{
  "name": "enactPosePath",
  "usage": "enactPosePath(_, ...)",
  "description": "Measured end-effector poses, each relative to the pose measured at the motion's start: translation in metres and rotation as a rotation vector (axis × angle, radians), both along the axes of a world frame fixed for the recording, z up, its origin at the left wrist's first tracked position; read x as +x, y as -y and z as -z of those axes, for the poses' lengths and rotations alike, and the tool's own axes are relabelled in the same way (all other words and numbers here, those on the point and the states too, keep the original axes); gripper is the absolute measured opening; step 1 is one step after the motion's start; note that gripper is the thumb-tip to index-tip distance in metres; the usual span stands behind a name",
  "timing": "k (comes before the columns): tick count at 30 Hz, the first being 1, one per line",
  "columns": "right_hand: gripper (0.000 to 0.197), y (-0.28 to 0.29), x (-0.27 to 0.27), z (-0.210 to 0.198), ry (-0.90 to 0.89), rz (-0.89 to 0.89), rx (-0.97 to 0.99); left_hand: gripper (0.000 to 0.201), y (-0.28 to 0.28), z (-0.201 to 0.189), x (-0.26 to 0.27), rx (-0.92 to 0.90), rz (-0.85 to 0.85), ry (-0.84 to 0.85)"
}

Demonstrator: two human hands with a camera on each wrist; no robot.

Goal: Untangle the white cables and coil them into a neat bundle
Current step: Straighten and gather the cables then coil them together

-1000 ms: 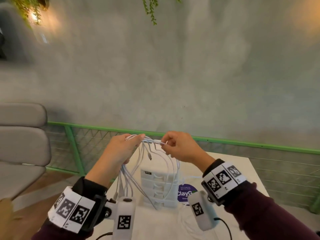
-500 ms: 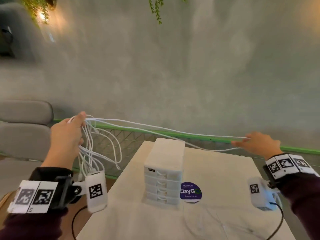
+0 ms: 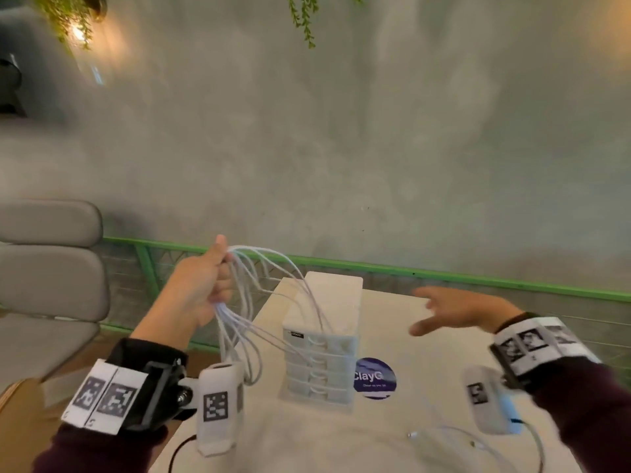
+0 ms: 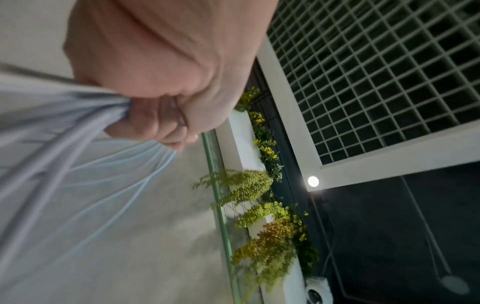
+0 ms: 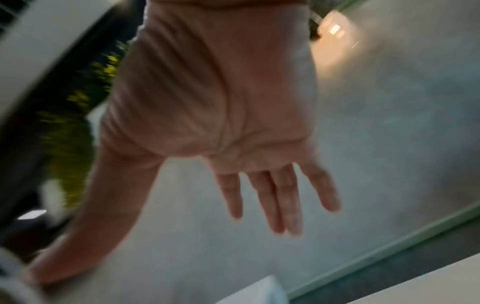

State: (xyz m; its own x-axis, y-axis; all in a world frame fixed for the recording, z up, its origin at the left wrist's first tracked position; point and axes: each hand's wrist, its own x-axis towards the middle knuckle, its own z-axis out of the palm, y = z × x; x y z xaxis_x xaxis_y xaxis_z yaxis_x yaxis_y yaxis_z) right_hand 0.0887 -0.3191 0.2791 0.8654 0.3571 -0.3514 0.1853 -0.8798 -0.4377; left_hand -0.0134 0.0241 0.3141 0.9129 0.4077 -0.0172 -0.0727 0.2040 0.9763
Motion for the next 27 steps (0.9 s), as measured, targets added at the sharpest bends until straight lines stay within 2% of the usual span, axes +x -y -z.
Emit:
enactPosePath(2,0.108,-0.048,-0.014,0.005,0.022,-0.08,0.148,0.039,0.019,-0.001,0.004,-0.028,0.135,-0.018)
enactPosePath(5,0.12,-0.1,-0.027,0.023,0.011,-0.178,0.248,0.039,0.029,-0.004,0.004,-0.1,0.256,-0.01)
enactPosePath(6,0.114,-0.106,-0.027,0.032,0.003,-0.186,0.288,0.038,0.026,-0.004,0.002,-0.138,0.282,0.009)
enactPosePath(7,0.096,-0.107,-0.026,0.038,-0.032,-0.176,0.34,0.037,0.021,-0.006,-0.001,-0.175,0.316,0.034)
enactPosePath(9,0.042,-0.104,-0.028,0.042,-0.123,-0.186,0.487,0.031,-0.001,-0.006,-0.005,-0.279,0.395,0.103)
enactPosePath(10,0.024,-0.099,-0.028,0.043,-0.139,-0.162,0.561,0.029,-0.016,-0.004,-0.005,-0.363,0.48,0.136)
enactPosePath(11,0.019,-0.091,-0.025,0.043,-0.137,-0.104,0.637,0.029,-0.03,-0.002,-0.007,-0.458,0.615,0.162)
enactPosePath(12,0.021,-0.08,-0.019,0.043,-0.109,-0.024,0.694,0.038,-0.045,0.003,-0.008,-0.545,0.716,0.188)
enactPosePath(14,0.024,-0.056,-0.006,0.04,-0.011,0.134,0.727,0.058,-0.078,0.018,-0.013,-0.549,0.674,0.233)
enactPosePath(17,0.026,-0.025,0.009,0.032,0.134,0.218,0.658,0.056,-0.107,0.025,-0.016,-0.545,0.638,0.238)
enactPosePath(19,0.024,-0.011,0.013,0.026,0.245,0.211,0.514,0.05,-0.117,0.033,-0.014,-0.567,0.562,0.241)
enactPosePath(20,0.025,-0.007,0.015,0.024,0.306,0.191,0.386,0.043,-0.111,0.03,-0.016,-0.556,0.501,0.232)
enactPosePath(22,0.031,-0.011,0.012,0.021,0.392,0.069,0.005,0.012,-0.087,0.02,-0.01,-0.575,0.456,0.292)
enactPosePath(24,0.037,-0.034,-0.005,0.019,0.364,-0.108,-0.334,0.021,-0.053,0.012,-0.006,-0.5,0.207,0.203)
enactPosePath(25,0.039,-0.049,-0.019,0.015,0.332,-0.183,-0.432,0.025,-0.033,0.009,-0.005,-0.423,0.155,0.198)
enactPosePath(27,0.042,-0.083,-0.053,0.002,0.332,-0.318,-0.463,0.034,0.01,0.008,0.0,-0.194,0.153,0.149)
